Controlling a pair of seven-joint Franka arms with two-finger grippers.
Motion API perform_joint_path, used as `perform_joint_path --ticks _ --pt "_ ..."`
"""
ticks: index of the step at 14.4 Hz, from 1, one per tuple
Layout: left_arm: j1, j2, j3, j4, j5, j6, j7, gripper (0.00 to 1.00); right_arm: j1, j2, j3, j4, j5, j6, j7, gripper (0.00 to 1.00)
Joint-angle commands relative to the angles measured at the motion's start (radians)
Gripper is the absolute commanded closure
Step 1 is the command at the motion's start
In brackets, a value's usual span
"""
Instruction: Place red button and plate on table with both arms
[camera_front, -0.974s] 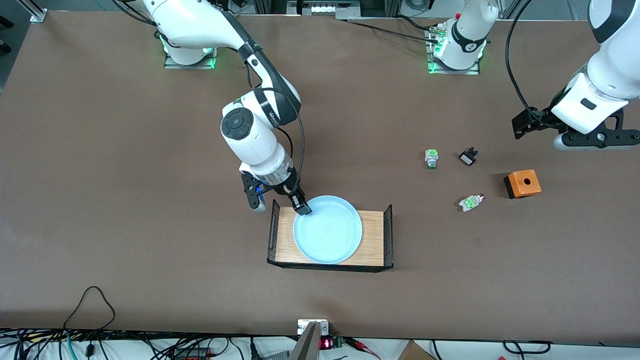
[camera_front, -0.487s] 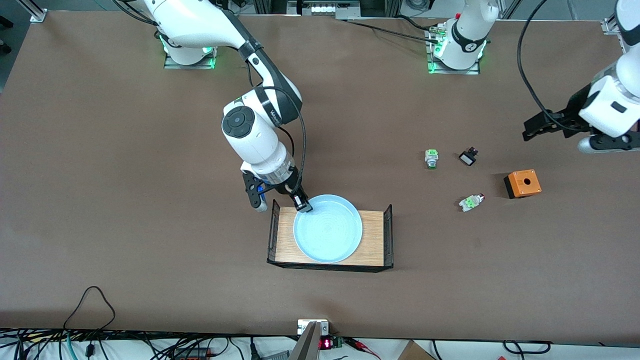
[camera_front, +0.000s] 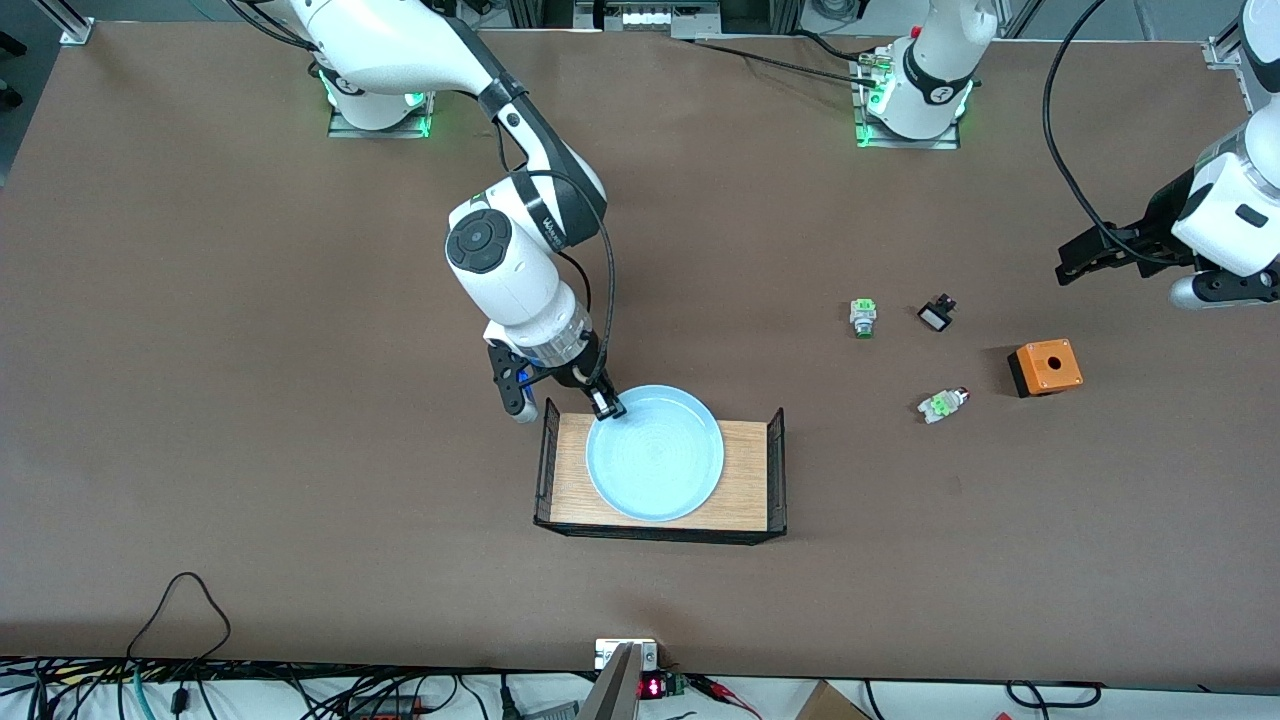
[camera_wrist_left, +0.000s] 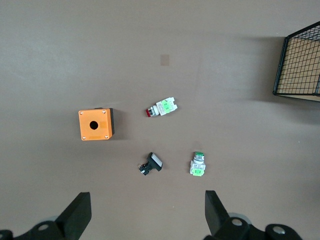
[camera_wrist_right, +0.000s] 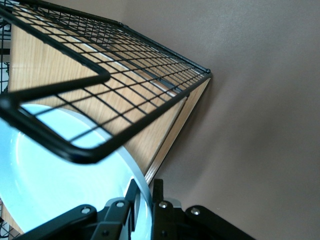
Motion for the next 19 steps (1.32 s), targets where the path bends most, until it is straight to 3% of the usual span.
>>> perform_joint_path --ticks 1,7,13,19 --pt "-0.010 0.006 0.004 0.022 0.023 -0.003 0.009 0.00 0.007 0.004 -0.004 0.008 0.005 -0.004 -0.031 0.99" --pt "-0.012 0.006 -0.002 0.039 0.024 -0.021 0.007 0.00 0.010 0.001 -0.004 0.010 0.012 -0.004 -0.056 1.00" --pt "-0.010 0.006 0.000 0.039 0.023 -0.025 0.007 0.00 0.035 -0.077 -0.003 -0.004 0.004 -0.021 -0.056 1.00" --pt "-0.010 0.006 0.000 0.039 0.023 -0.026 0.007 0.00 0.001 -0.220 -0.003 -0.005 0.004 -0.209 -0.076 1.00"
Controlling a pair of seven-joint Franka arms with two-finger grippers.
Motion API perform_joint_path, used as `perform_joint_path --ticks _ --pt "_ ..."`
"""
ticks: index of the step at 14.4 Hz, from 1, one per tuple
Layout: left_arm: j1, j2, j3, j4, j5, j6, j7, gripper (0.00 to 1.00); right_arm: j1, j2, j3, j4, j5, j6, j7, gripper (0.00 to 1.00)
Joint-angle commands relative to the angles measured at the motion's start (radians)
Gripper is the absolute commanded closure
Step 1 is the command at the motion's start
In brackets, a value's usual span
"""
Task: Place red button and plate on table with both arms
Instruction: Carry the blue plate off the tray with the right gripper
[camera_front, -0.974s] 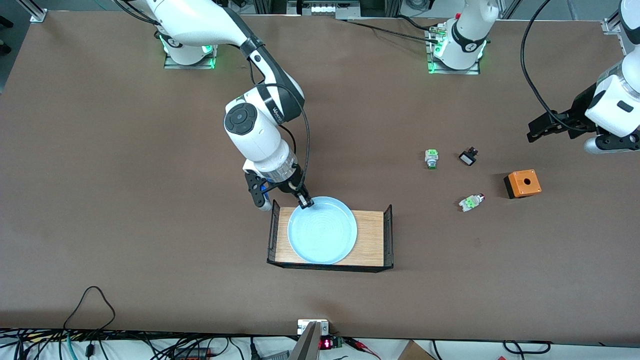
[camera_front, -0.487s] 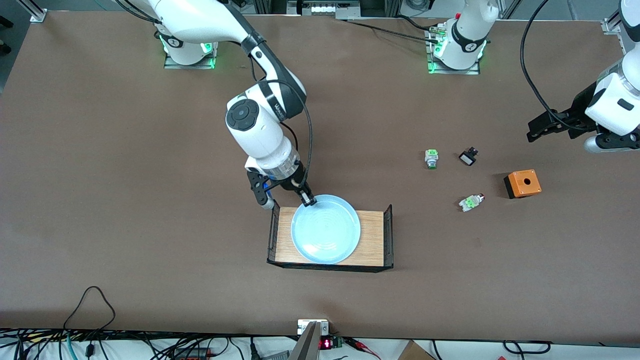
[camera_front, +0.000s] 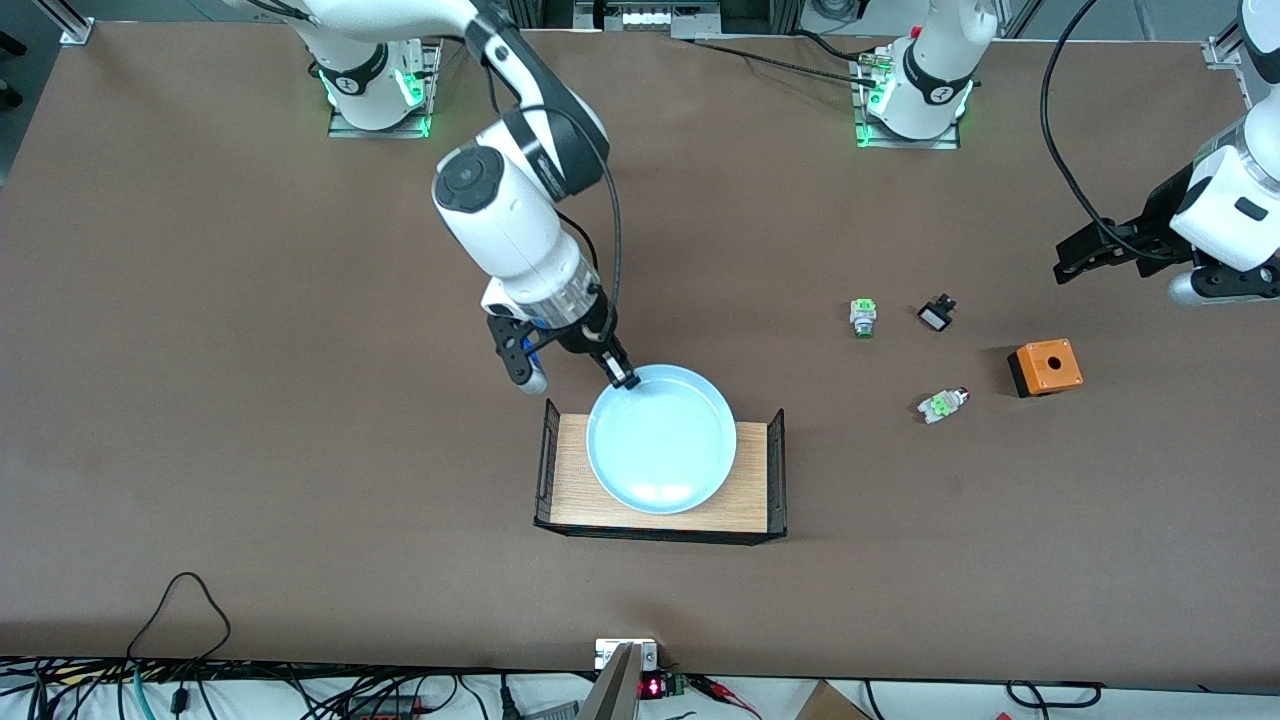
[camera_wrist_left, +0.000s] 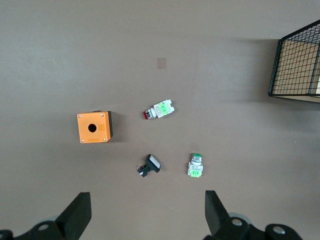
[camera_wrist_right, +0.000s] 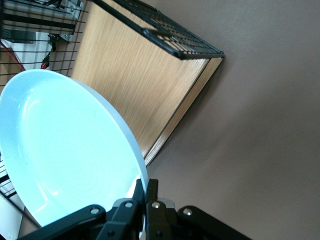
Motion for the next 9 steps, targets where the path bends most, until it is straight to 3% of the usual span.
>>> perform_joint_path --ticks 1,9 --pt "-0.005 0.006 0.003 0.025 0.022 -0.024 0.007 0.00 -0.033 -0.094 0.003 -0.024 0.004 -0.098 -0.041 1.00" --pt "-0.005 0.007 0.003 0.025 0.022 -0.035 0.007 0.00 -0.191 -0.198 0.003 -0.027 0.009 -0.437 -0.486 1.00"
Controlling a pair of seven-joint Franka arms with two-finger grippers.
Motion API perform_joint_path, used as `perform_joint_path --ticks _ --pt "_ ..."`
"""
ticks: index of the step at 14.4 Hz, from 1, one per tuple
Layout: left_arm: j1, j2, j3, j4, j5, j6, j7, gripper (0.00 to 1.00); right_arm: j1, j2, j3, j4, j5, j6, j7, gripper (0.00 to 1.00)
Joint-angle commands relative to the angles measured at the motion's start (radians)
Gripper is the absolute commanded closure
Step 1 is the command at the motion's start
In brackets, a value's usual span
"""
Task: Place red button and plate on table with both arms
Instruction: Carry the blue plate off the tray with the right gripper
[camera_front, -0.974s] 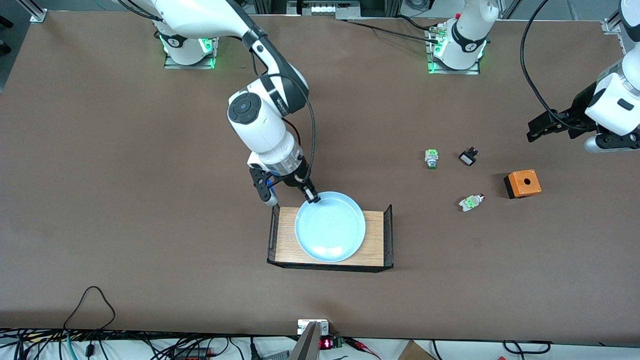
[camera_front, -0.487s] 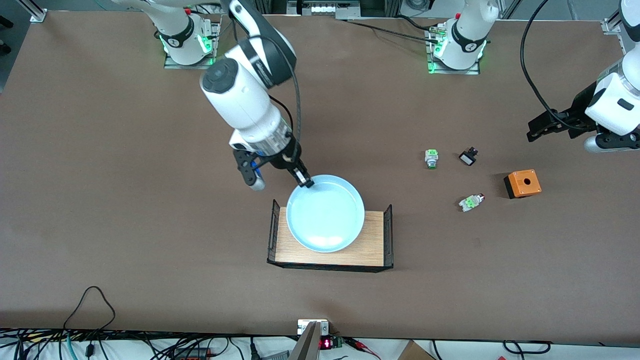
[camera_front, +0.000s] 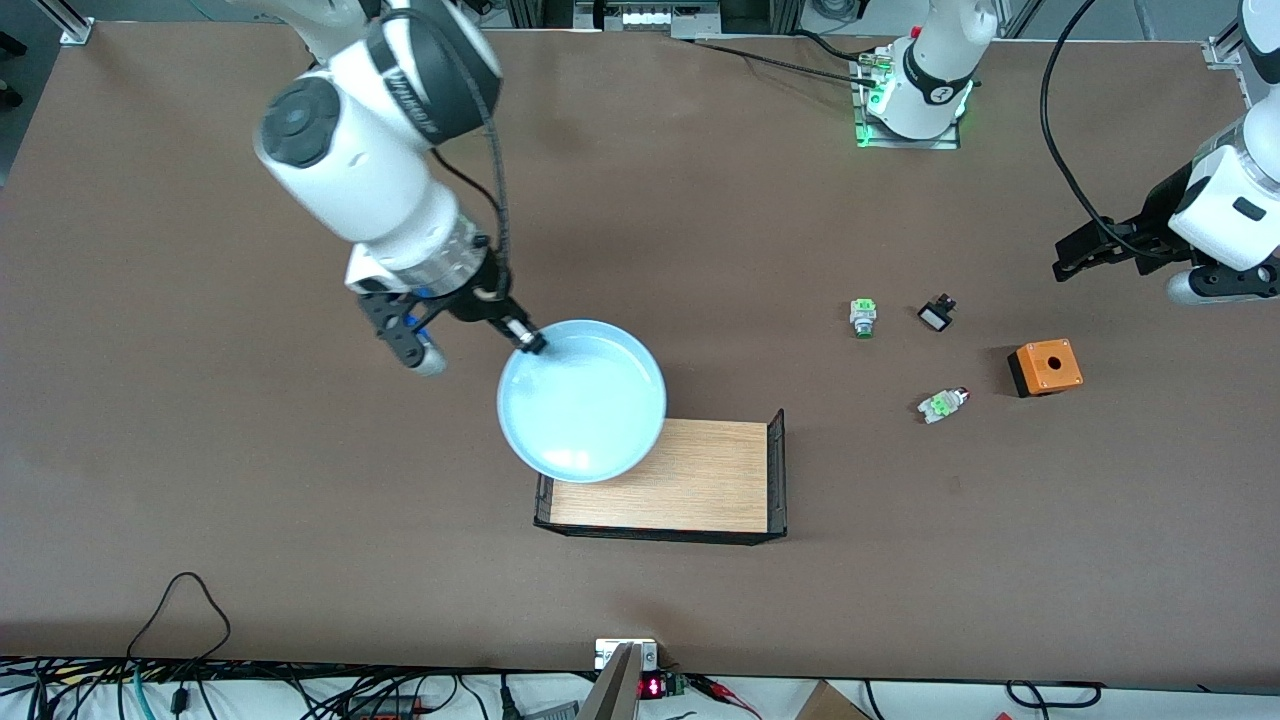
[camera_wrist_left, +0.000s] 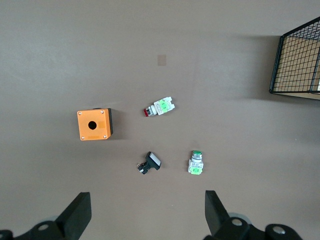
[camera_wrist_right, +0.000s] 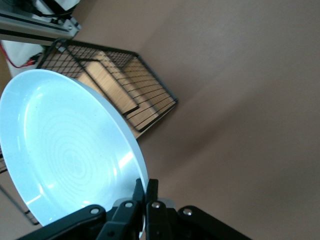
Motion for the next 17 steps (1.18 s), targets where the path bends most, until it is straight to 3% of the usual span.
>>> perform_joint_path --ticks 1,8,17 --pt "-0.005 0.006 0.003 0.024 0.022 -0.022 0.007 0.00 -0.068 -0.038 0.009 -0.027 0.007 -0.097 -0.143 1.00" --pt "-0.005 0.007 0.003 0.024 0.022 -0.022 0.007 0.00 -0.282 -0.083 0.011 -0.175 -0.002 -0.188 -0.652 1.00" --pt "-0.005 0.006 0.003 0.024 0.022 -0.022 0.006 0.00 -0.463 -0.169 0.011 -0.427 -0.143 -0.171 -1.168 1.00"
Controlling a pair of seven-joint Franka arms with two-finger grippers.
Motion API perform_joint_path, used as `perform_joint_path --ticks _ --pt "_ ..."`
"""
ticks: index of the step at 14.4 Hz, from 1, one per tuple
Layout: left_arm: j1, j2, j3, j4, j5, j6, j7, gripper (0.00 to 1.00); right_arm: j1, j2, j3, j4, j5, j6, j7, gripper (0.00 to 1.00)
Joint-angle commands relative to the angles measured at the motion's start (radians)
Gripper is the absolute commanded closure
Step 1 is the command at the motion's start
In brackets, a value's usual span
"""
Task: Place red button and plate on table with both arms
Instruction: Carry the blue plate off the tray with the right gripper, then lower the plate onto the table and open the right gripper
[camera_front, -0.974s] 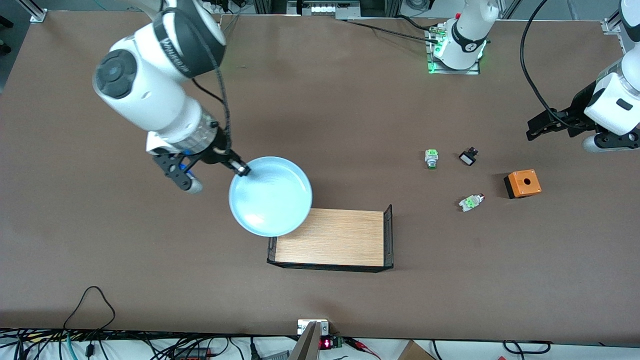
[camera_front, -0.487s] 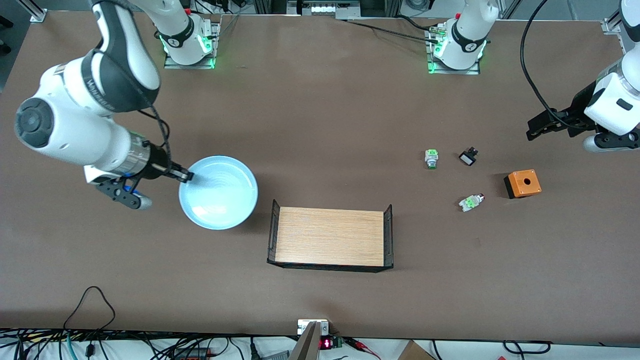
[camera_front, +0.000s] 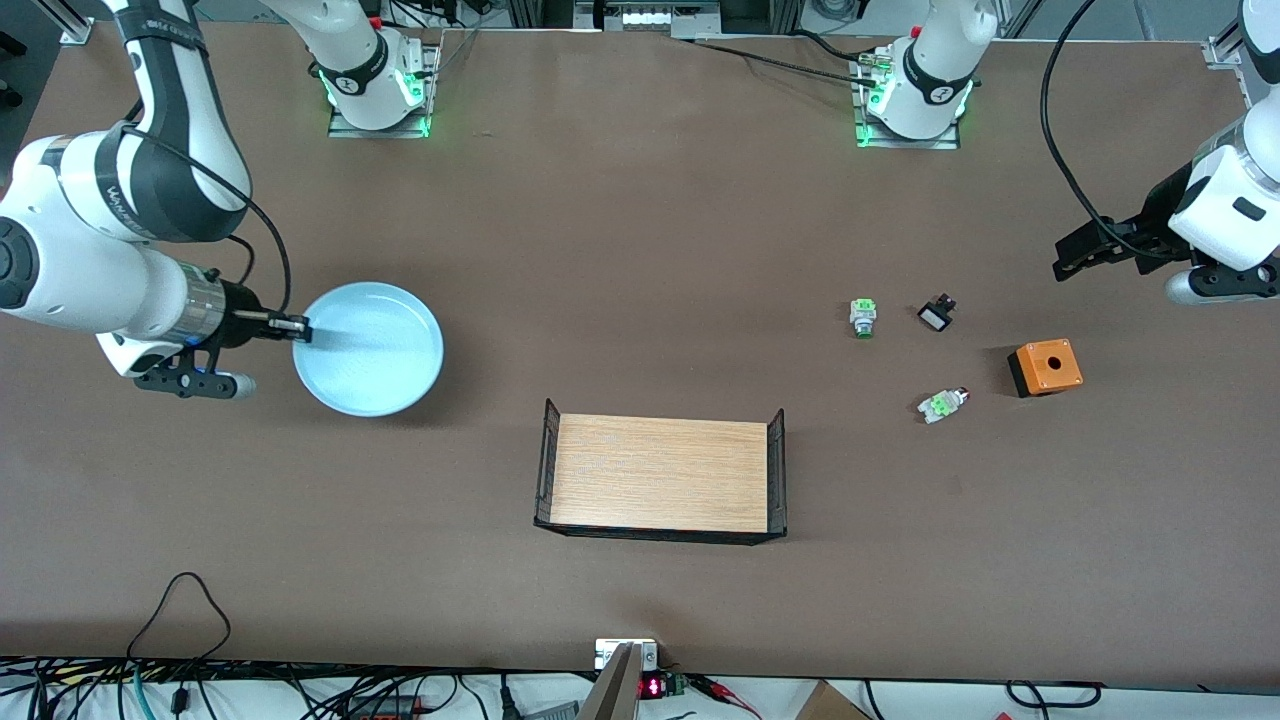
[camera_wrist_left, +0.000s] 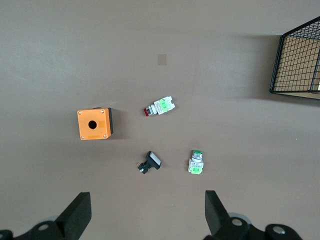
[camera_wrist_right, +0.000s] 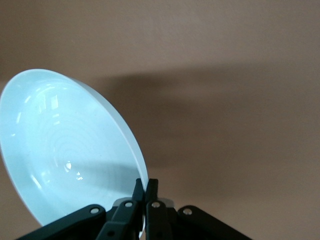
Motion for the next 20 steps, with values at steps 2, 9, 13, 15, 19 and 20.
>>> perform_joint_path --ticks 2,9,13,15,19,20 --pt "-0.005 0.006 0.002 0.024 0.021 -0.022 0.006 0.00 -0.059 -0.057 0.017 -0.112 -0.039 0.031 -0.134 1.00" --pt "-0.005 0.006 0.002 0.024 0.021 -0.022 0.006 0.00 -0.142 -0.084 0.017 -0.288 -0.048 0.178 -0.304 1.00" --pt "-0.004 0.006 0.002 0.024 0.021 -0.030 0.006 0.00 -0.176 -0.081 0.019 -0.374 -0.036 0.273 -0.440 1.00" --pt "-0.005 0.006 0.002 0.024 0.021 -0.032 0.004 0.00 -0.186 -0.080 0.019 -0.399 -0.033 0.276 -0.485 1.00" --pt "-0.005 0.006 0.002 0.024 0.022 -0.032 0.006 0.00 -0.214 -0.064 0.020 -0.443 -0.025 0.314 -0.571 1.00" --pt "-0.004 0.006 0.002 0.024 0.021 -0.032 0.006 0.00 -0.214 -0.063 0.020 -0.449 -0.025 0.316 -0.574 1.00"
